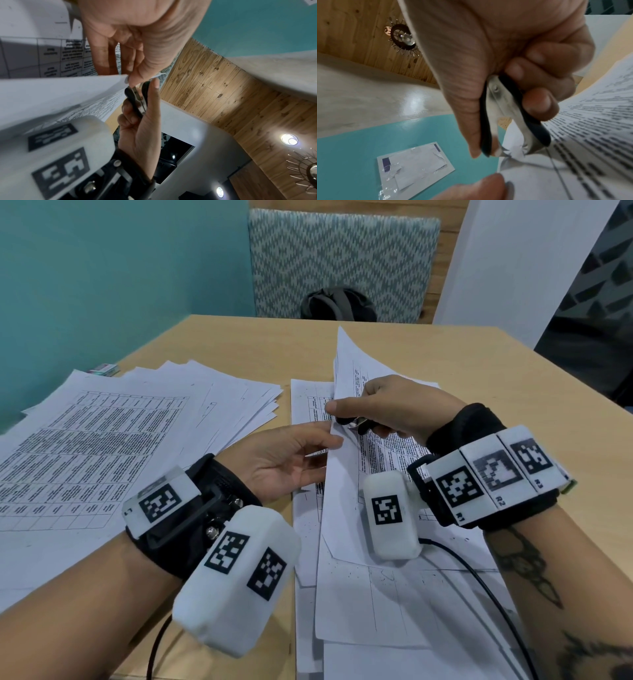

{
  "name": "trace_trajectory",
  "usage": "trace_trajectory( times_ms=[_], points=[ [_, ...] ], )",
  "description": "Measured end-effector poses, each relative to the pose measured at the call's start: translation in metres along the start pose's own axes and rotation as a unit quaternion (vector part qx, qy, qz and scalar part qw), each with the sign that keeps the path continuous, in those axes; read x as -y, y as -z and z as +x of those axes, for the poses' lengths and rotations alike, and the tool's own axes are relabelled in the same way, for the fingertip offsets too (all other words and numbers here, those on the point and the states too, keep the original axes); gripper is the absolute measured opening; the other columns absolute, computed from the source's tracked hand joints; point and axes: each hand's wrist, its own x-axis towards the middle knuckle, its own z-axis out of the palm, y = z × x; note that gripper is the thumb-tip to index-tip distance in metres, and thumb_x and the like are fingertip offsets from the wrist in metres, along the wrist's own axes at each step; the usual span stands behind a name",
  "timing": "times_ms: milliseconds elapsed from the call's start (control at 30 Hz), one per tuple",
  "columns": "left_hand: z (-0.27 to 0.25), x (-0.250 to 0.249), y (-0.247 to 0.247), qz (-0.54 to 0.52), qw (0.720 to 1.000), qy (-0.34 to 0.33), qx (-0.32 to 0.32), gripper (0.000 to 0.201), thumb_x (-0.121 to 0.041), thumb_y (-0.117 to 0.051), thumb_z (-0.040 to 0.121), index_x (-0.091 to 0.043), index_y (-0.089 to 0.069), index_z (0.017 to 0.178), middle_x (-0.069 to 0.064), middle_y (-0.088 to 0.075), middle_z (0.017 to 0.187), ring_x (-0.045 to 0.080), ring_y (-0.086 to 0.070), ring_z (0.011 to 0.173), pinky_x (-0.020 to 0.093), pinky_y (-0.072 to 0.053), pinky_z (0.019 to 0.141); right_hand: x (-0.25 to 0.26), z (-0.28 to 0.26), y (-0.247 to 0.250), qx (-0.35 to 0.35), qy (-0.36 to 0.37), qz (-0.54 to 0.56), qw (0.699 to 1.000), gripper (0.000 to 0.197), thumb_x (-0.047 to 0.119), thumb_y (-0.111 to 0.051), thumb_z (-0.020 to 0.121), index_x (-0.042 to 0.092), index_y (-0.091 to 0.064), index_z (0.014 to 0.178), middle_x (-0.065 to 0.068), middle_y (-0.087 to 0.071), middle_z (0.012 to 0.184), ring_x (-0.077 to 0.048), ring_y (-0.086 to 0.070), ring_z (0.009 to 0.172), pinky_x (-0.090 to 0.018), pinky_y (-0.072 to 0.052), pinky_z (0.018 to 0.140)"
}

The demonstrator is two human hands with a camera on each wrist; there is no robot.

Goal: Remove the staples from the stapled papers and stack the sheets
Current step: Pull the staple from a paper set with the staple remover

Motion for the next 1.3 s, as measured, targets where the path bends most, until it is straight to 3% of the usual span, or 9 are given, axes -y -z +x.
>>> trace_trajectory(
  times_ms=[167, 333, 567, 767, 867, 1033, 1100, 1200, 1300],
  points=[
    [-0.001, -0.001, -0.001, 0.027, 1.000, -0.007, 0.012, 0.033, 0.002, -0.052, 0.084, -0.009, -0.060, 0.114, 0.008, -0.059, 0.110, 0.019, -0.056, 0.099, 0.029, -0.051, 0.082, -0.004, 0.004, 0.000, 0.017, -0.002, 0.052, 0.999, 0.038, 0.049, -0.067, 0.078, 0.020, -0.054, 0.056, 0.007, -0.046, 0.040, -0.011, -0.034, 0.040, -0.023, -0.022, 0.043],
    [-0.002, -0.001, -0.002, 0.030, 0.999, -0.007, 0.011, 0.041, 0.002, -0.053, 0.084, -0.008, -0.058, 0.123, 0.008, -0.059, 0.110, 0.019, -0.056, 0.097, 0.027, -0.053, 0.076, -0.005, 0.007, -0.003, -0.003, -0.017, 0.064, 0.998, 0.041, 0.046, -0.069, 0.077, 0.018, -0.047, 0.057, -0.002, -0.044, 0.052, -0.016, -0.031, 0.047, -0.025, -0.020, 0.046],
    [-0.003, 0.000, -0.006, 0.089, 0.994, -0.050, -0.035, 0.006, -0.006, -0.061, 0.083, -0.012, -0.065, 0.083, 0.002, -0.066, 0.077, 0.010, -0.063, 0.058, 0.020, -0.056, 0.052, -0.004, 0.009, -0.004, -0.009, -0.002, 0.092, 0.996, 0.040, 0.036, -0.073, 0.075, 0.017, -0.043, 0.058, -0.004, -0.046, 0.053, -0.013, -0.032, 0.043, -0.024, -0.021, 0.043],
    [-0.002, 0.000, -0.008, 0.114, 0.989, -0.079, -0.052, 0.008, -0.007, -0.062, 0.084, -0.008, -0.061, 0.091, 0.007, -0.059, 0.081, 0.013, -0.057, 0.061, 0.021, -0.054, 0.048, -0.006, 0.009, -0.004, 0.015, -0.015, 0.173, 0.985, 0.024, 0.025, -0.071, 0.080, 0.012, -0.054, 0.069, 0.004, -0.053, 0.042, -0.006, -0.033, 0.031, -0.011, -0.019, 0.033],
    [-0.002, 0.000, -0.009, 0.138, 0.984, -0.097, -0.061, 0.010, -0.007, -0.061, 0.085, -0.008, -0.058, 0.094, 0.007, -0.057, 0.082, 0.014, -0.054, 0.065, 0.020, -0.053, 0.049, -0.004, 0.007, -0.002, 0.009, -0.034, 0.212, 0.977, 0.018, 0.024, -0.069, 0.082, 0.007, -0.061, 0.082, -0.004, -0.058, 0.057, -0.007, -0.033, 0.032, -0.009, -0.019, 0.031],
    [-0.002, -0.001, -0.010, 0.167, 0.979, -0.104, -0.059, 0.009, -0.007, -0.058, 0.087, -0.011, -0.058, 0.078, 0.005, -0.057, 0.078, 0.013, -0.053, 0.061, 0.016, -0.050, 0.045, -0.002, 0.005, -0.003, -0.003, -0.024, 0.193, 0.981, 0.024, 0.027, -0.068, 0.082, 0.009, -0.061, 0.068, -0.007, -0.054, 0.057, -0.010, -0.033, 0.035, -0.010, -0.018, 0.032],
    [-0.003, -0.001, -0.010, 0.179, 0.976, -0.113, -0.052, 0.003, -0.010, -0.062, 0.085, -0.009, -0.060, 0.086, 0.007, -0.056, 0.084, 0.013, -0.051, 0.063, 0.016, -0.048, 0.046, -0.001, 0.005, -0.005, 0.009, -0.019, 0.165, 0.986, 0.027, 0.030, -0.068, 0.082, 0.011, -0.061, 0.065, -0.005, -0.049, 0.051, -0.011, -0.032, 0.037, -0.012, -0.018, 0.034],
    [-0.002, 0.000, -0.009, 0.191, 0.970, -0.140, -0.060, 0.014, -0.011, -0.063, 0.084, -0.006, -0.057, 0.096, 0.011, -0.053, 0.090, 0.012, -0.049, 0.063, 0.015, -0.046, 0.045, 0.000, 0.005, -0.005, 0.019, -0.019, 0.153, 0.988, 0.026, 0.031, -0.066, 0.083, 0.013, -0.061, 0.064, -0.002, -0.052, 0.049, -0.012, -0.034, 0.039, -0.013, -0.018, 0.035],
    [-0.003, 0.000, -0.010, 0.203, 0.966, -0.150, -0.062, 0.010, -0.010, -0.062, 0.085, -0.005, -0.056, 0.080, 0.009, -0.056, 0.078, 0.008, -0.053, 0.053, 0.016, -0.048, 0.045, -0.002, 0.005, -0.002, 0.026, -0.018, 0.155, 0.987, 0.025, 0.031, -0.065, 0.084, 0.014, -0.061, 0.066, -0.002, -0.056, 0.056, -0.011, -0.036, 0.040, -0.013, -0.018, 0.035]
  ],
)
